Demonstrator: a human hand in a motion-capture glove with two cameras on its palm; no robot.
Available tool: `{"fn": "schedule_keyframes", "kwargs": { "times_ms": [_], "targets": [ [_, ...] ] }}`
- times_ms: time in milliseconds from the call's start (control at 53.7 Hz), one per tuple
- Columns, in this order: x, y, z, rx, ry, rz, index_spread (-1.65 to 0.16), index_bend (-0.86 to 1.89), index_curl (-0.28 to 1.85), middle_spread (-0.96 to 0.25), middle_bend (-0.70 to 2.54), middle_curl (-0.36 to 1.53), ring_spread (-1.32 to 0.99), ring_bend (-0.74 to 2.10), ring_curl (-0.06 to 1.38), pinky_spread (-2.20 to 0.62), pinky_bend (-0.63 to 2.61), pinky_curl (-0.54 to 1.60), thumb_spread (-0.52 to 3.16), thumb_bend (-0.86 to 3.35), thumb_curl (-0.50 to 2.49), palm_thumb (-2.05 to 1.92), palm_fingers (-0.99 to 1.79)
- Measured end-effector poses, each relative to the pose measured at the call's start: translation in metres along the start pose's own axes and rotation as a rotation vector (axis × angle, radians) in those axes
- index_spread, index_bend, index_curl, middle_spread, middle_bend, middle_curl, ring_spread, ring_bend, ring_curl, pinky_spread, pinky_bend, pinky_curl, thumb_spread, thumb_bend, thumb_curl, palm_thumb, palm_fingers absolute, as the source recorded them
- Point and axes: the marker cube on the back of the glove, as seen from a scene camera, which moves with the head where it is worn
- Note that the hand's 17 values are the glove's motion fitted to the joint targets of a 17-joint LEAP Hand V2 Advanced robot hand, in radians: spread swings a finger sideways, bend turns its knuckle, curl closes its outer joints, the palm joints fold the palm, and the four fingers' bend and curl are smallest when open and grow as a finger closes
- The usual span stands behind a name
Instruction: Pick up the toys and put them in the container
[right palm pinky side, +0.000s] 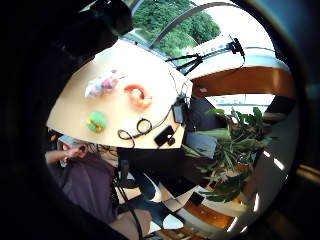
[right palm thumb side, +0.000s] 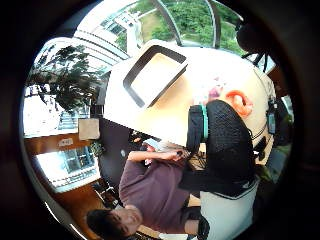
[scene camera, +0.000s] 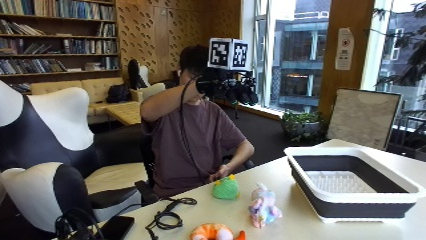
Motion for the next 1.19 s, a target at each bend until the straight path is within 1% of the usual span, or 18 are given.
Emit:
{"fn": "schedule_keyframes", "kwargs": {
  "times_ms": [130, 279, 465, 502, 577, 614, 670, 688, 707, 800, 819, 837, 986, 1079, 1191],
  "targets": [
    [-0.001, -0.001, 0.002, -0.009, 0.008, 0.0, -0.13, 0.24, 0.13, -0.1, 0.17, 0.06, -0.06, 0.28, 0.08, 0.0, 0.51, 0.17, 0.93, 0.13, 0.05, 0.12, 0.33],
    [-0.003, -0.006, 0.003, -0.009, 0.011, -0.005, -0.16, 0.23, 0.19, -0.11, 0.19, 0.11, -0.08, 0.3, 0.11, -0.01, 0.54, 0.21, 1.3, 0.15, 0.1, 0.09, 0.3],
    [-0.016, -0.015, 0.005, -0.016, -0.009, -0.035, -0.18, 0.22, 0.24, -0.09, 0.19, 0.17, -0.09, 0.32, 0.13, 0.0, 0.55, 0.24, 1.5, 0.16, 0.15, 0.08, 0.28],
    [-0.018, -0.018, 0.006, -0.019, -0.009, -0.04, -0.18, 0.21, 0.25, -0.11, 0.18, 0.17, -0.09, 0.33, 0.13, 0.0, 0.56, 0.24, 1.52, 0.16, 0.16, 0.07, 0.27],
    [-0.022, -0.027, 0.013, -0.025, -0.018, -0.052, -0.19, 0.18, 0.27, -0.11, 0.18, 0.19, -0.1, 0.36, 0.15, 0.0, 0.58, 0.26, 1.56, 0.15, 0.18, 0.06, 0.23],
    [-0.023, -0.036, 0.02, -0.031, -0.029, -0.06, -0.2, 0.11, 0.25, -0.1, 0.14, 0.18, -0.09, 0.38, 0.16, 0.0, 0.64, 0.28, 1.55, 0.14, 0.18, 0.04, 0.14],
    [-0.023, -0.046, 0.029, -0.041, -0.038, -0.065, -0.21, 0.1, 0.25, -0.1, 0.15, 0.19, -0.08, 0.41, 0.18, 0.0, 0.7, 0.3, 1.54, 0.12, 0.19, 0.01, 0.06],
    [-0.023, -0.049, 0.032, -0.046, -0.038, -0.065, -0.2, 0.15, 0.26, -0.1, 0.18, 0.2, -0.09, 0.43, 0.19, 0.0, 0.68, 0.3, 1.56, 0.13, 0.2, 0.02, 0.12],
    [-0.022, -0.053, 0.037, -0.054, -0.036, -0.066, -0.21, 0.1, 0.24, -0.1, 0.13, 0.19, -0.08, 0.42, 0.18, 0.0, 0.73, 0.31, 1.54, 0.11, 0.2, 0.0, 0.02],
    [-0.018, -0.072, 0.064, -0.096, -0.027, -0.07, -0.22, 0.1, 0.24, -0.09, 0.15, 0.21, -0.06, 0.43, 0.2, 0.01, 0.8, 0.33, 1.51, 0.08, 0.21, -0.02, -0.08],
    [-0.018, -0.074, 0.069, -0.104, -0.027, -0.068, -0.22, 0.13, 0.24, -0.1, 0.16, 0.21, -0.07, 0.46, 0.2, 0.01, 0.8, 0.33, 1.52, 0.09, 0.21, -0.01, -0.03],
    [-0.017, -0.078, 0.077, -0.119, -0.027, -0.065, -0.23, 0.1, 0.23, -0.08, 0.16, 0.21, -0.06, 0.42, 0.19, 0.01, 0.82, 0.34, 1.5, 0.08, 0.22, -0.01, -0.11],
    [-0.002, -0.115, 0.158, -0.286, -0.021, 0.018, -0.24, 0.1, 0.22, -0.04, 0.14, 0.22, -0.02, 0.33, 0.19, 0.04, 0.87, 0.35, 1.41, 0.02, 0.24, -0.01, -0.21],
    [-0.007, -0.124, 0.221, -0.378, 0.022, 0.013, -0.25, 0.1, 0.21, -0.02, 0.11, 0.22, 0.01, 0.28, 0.19, 0.05, 0.88, 0.36, 1.35, 0.0, 0.26, 0.0, -0.26],
    [-0.006, -0.128, 0.275, -0.507, 0.055, -0.023, -0.25, 0.1, 0.21, -0.01, 0.08, 0.2, 0.02, 0.22, 0.19, 0.05, 0.89, 0.36, 1.26, -0.02, 0.28, 0.02, -0.3]
  ]
}}
